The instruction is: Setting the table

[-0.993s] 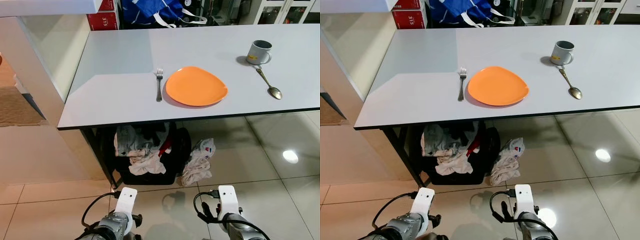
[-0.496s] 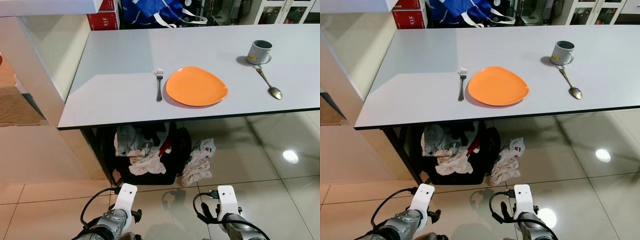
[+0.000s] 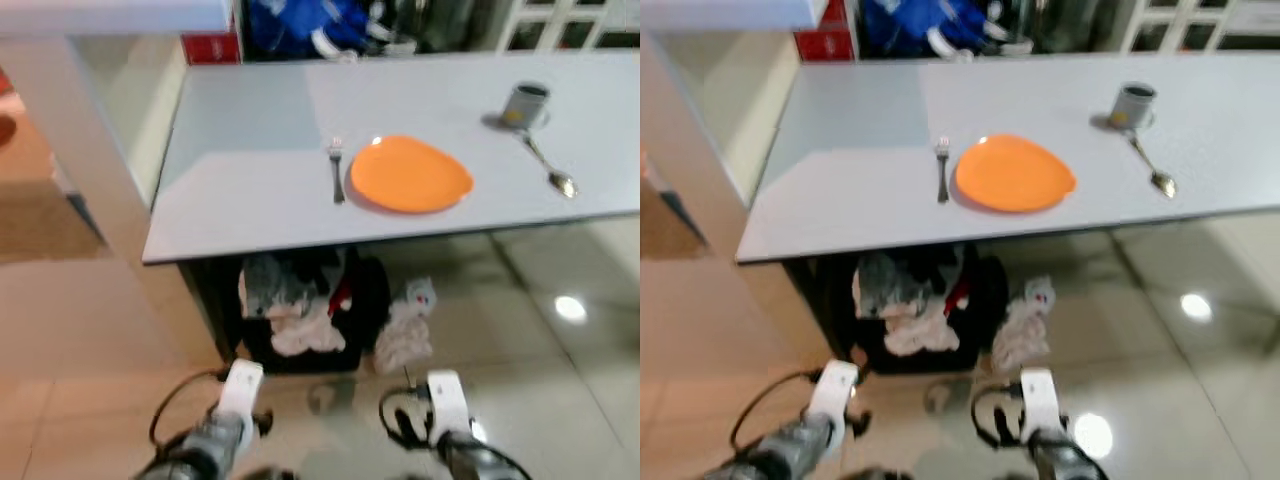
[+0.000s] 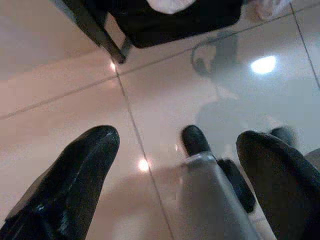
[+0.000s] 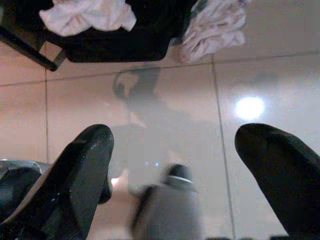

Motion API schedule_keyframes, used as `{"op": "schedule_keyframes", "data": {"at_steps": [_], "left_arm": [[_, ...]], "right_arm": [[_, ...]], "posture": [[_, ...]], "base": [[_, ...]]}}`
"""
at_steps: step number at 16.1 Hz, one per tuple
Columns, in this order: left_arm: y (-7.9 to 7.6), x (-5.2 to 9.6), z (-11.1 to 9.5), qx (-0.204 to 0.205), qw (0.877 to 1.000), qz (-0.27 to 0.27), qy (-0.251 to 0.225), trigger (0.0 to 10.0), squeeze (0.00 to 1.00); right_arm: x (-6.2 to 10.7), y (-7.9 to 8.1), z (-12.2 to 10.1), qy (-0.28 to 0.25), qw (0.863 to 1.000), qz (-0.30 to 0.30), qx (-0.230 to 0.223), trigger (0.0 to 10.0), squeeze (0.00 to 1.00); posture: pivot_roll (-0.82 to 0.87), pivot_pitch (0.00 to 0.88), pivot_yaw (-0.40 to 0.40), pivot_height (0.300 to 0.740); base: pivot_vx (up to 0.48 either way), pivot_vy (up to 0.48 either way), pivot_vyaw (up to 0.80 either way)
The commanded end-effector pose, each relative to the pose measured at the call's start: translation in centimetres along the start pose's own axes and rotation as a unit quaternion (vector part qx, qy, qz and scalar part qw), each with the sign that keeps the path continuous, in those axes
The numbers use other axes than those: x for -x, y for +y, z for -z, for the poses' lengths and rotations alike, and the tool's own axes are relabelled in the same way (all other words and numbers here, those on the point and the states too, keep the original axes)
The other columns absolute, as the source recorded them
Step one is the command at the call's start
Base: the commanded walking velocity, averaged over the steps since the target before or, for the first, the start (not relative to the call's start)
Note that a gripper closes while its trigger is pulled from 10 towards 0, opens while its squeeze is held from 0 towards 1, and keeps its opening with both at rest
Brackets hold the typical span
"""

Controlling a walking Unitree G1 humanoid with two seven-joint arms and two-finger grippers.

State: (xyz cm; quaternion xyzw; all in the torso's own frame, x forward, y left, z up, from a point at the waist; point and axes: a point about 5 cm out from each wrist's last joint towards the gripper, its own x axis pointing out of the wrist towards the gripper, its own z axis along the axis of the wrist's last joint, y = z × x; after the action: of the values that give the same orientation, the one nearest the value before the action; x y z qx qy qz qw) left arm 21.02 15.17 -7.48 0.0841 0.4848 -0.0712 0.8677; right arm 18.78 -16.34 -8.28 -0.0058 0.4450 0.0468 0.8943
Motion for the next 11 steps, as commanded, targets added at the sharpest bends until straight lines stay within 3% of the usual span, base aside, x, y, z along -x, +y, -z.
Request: {"op": "schedule_keyframes", "data": {"at_steps": [1,11], "left_arm": [[-0.61,-0.02,0.31,0.006,1.000,0.006,0.005,10.0,0.00],[-0.52,-0.03,0.08,0.007,1.000,-0.005,0.001,10.0,0.00]], "right_arm": [[0.13,-0.65,0.35,0.010,1.000,0.007,0.004,10.0,0.00],[0.13,-0.44,0.43,0.010,1.000,-0.004,0.005,10.0,0.00]], "posture": [[-0.14,0.000,0.026,0.727],[-0.14,0.000,0.028,0.727]], "base": [[0.000,0.480,0.00],[0.000,0.480,0.00]]}}
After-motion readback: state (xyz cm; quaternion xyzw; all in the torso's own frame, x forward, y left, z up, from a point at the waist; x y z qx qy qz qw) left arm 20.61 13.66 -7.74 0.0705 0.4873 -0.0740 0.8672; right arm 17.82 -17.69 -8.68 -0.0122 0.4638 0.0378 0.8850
